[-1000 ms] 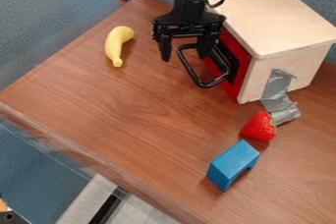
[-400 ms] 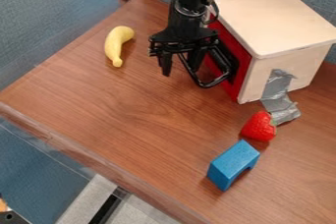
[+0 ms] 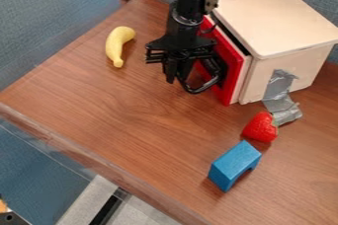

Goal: Open the drawer

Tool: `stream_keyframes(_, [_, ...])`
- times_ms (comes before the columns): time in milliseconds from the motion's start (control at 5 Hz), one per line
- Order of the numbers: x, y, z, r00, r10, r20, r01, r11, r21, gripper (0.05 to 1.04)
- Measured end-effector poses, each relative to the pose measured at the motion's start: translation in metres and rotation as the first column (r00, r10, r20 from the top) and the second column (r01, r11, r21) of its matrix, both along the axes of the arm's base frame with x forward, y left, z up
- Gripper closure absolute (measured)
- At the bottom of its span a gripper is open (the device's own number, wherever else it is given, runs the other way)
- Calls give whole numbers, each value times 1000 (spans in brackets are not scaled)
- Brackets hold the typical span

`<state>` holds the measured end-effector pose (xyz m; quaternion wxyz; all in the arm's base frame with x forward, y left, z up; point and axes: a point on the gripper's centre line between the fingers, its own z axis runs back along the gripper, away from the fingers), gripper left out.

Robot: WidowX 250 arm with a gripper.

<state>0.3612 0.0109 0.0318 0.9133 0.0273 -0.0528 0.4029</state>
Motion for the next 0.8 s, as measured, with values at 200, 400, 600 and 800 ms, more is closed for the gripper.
stream_keyframes(200, [-7,6,2,1000,7,-4,-7,1000,-1,943])
stream_keyframes(400, [-16,15,6,1000,6,-2,-6,1000,0,947])
stream_keyframes(600, [-21,21,11,1000,-2,-5,2,1000,-2,947])
stream_keyframes(800, [-30,31,19,1000,5,7,-5,1000,-8,947])
